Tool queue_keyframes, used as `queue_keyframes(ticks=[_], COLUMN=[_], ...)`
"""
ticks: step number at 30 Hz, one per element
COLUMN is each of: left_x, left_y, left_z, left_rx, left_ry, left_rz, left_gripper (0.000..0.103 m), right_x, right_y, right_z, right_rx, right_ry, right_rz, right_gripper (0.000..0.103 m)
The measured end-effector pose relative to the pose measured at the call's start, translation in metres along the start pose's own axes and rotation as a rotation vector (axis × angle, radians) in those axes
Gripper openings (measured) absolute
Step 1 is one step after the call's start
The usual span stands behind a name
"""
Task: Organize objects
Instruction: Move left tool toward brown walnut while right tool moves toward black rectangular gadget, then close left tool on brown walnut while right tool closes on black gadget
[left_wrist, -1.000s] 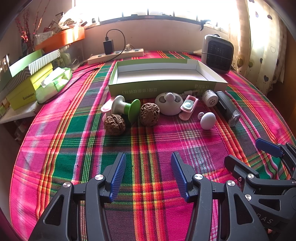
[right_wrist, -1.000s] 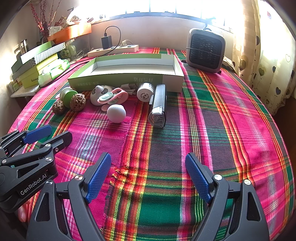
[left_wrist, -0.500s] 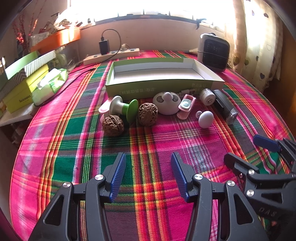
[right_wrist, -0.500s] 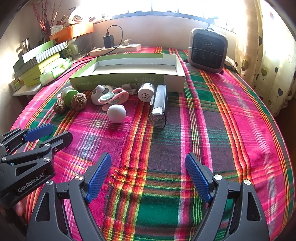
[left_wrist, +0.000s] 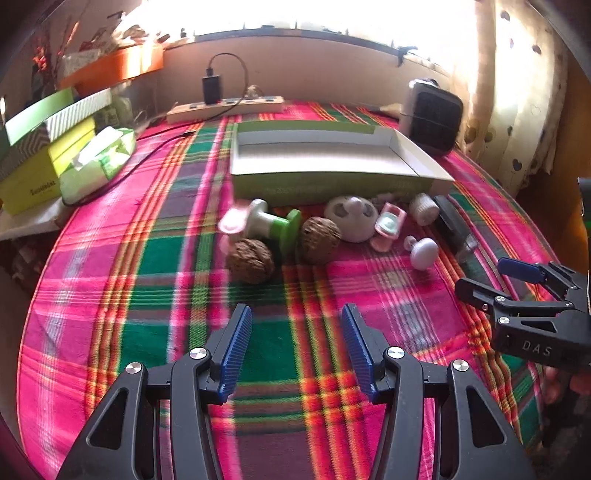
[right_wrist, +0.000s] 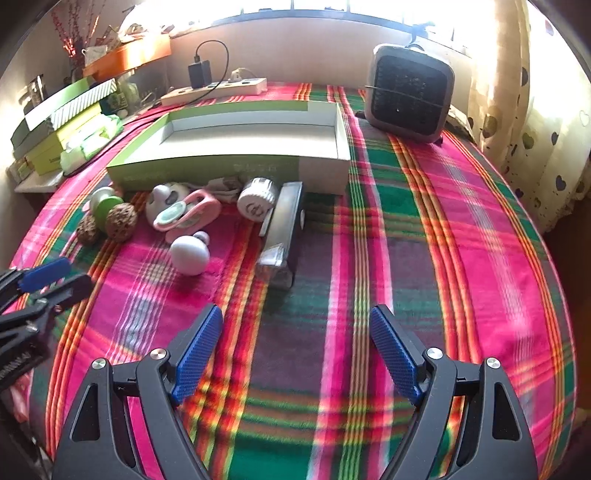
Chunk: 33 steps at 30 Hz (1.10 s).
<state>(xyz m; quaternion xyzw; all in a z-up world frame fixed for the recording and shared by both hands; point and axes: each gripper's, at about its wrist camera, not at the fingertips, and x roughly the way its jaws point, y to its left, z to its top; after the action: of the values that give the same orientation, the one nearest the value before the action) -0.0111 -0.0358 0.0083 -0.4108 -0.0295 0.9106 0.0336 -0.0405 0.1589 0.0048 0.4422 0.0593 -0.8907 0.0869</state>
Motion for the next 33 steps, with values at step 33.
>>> queue_keyframes(ticks=[33], left_x=[0.031], left_y=[0.029], left_z=[0.031], left_rx=[-0.094], left_ry=[0.038], left_rz=[0.084], left_gripper=[0.049], right_x=[0.024], right_y=[-0.01], right_z=[0.034], right_rx=[0.009], right_ry=[-0.017], right_rz=[0.021], right_gripper=[0.054])
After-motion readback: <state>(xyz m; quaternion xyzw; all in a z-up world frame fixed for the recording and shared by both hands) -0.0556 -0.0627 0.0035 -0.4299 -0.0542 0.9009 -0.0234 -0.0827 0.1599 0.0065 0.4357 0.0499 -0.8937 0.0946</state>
